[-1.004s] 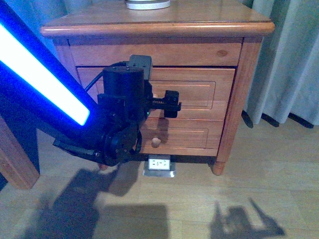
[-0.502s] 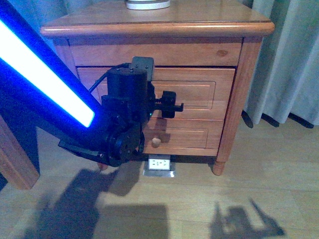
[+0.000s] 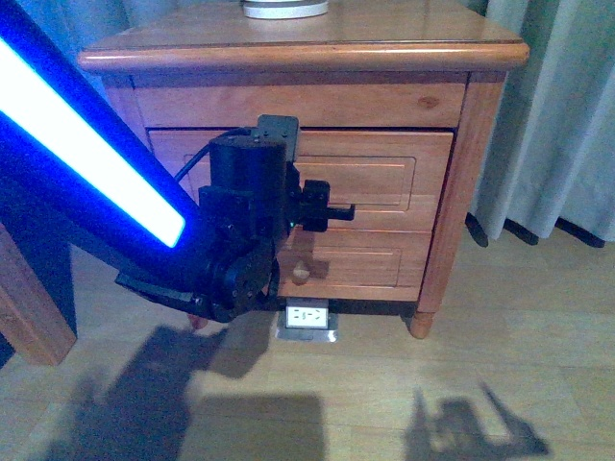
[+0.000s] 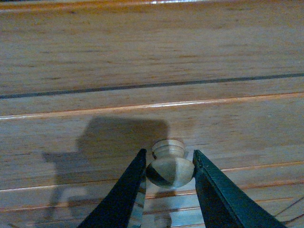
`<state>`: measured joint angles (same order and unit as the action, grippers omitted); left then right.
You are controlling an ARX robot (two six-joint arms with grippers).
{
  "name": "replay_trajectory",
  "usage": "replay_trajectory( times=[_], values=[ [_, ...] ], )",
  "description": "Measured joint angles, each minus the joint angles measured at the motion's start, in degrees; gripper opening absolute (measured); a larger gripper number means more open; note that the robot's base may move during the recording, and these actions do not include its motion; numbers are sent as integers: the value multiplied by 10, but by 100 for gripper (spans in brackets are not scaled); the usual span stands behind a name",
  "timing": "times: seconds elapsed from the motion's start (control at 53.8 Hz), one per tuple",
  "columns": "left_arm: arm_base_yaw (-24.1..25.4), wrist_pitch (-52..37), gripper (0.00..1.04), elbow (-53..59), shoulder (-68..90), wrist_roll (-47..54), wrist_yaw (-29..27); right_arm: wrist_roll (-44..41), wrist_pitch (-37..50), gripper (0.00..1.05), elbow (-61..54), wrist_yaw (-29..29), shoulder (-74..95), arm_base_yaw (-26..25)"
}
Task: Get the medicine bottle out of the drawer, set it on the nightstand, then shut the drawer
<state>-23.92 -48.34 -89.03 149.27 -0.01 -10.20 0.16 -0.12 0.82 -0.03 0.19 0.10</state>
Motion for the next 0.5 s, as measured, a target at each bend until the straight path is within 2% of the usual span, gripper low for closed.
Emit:
replay_trajectory(
  times=[0.112, 0.372, 0.502],
  values=[
    [0, 0, 24, 0, 0, -1, 1, 0, 0, 98, 0, 0, 0, 0],
    [0, -3, 24, 4, 0, -6, 0, 0, 0, 98, 0, 0, 0, 0],
    [-1, -38, 24, 67, -30, -13, 1, 0, 0, 98, 0, 0, 0, 0]
  ],
)
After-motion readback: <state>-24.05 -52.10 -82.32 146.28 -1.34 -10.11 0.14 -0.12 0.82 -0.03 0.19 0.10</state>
